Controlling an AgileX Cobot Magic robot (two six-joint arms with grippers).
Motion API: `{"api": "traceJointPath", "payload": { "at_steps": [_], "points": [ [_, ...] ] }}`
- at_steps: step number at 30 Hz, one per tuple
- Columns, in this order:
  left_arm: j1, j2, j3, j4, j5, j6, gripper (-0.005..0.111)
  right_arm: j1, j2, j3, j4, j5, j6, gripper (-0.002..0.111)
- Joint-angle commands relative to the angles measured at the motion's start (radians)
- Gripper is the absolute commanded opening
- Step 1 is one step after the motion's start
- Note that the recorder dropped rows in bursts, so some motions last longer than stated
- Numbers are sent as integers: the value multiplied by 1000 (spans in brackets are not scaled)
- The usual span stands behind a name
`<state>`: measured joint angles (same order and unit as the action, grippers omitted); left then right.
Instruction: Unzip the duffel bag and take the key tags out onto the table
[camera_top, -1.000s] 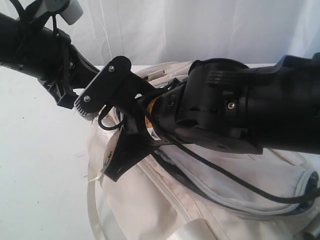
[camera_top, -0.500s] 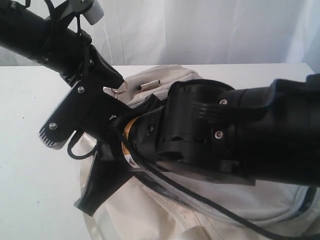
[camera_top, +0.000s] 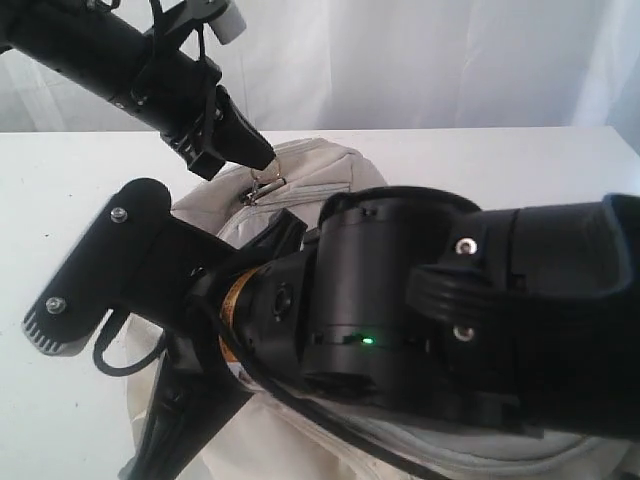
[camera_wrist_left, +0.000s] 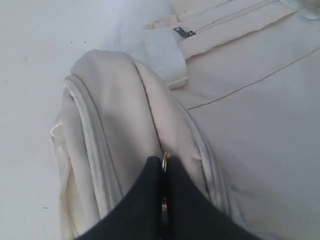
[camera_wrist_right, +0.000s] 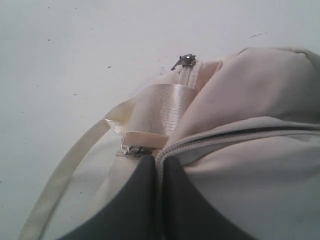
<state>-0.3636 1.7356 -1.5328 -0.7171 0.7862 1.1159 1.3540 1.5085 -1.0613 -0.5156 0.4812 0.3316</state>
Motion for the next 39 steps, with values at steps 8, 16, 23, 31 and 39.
{"api": "traceJointPath", "payload": {
  "at_steps": [8,16,23,31,39],
  "points": [
    [2,51,-84,48,-84,-101,0,52,-36,5,74,47,14,7],
    [2,44,-84,125,-51,-235,48,52,-63,5,74,40,38,65],
    [2,-83,-84,281,71,-386,70,52,-242,5,74,301,140,65],
    [2,-140,-84,480,317,-522,45,52,-585,13,73,740,216,65],
    [2,-140,-47,433,219,-569,22,52,-740,27,28,740,283,65]
  ]
}}
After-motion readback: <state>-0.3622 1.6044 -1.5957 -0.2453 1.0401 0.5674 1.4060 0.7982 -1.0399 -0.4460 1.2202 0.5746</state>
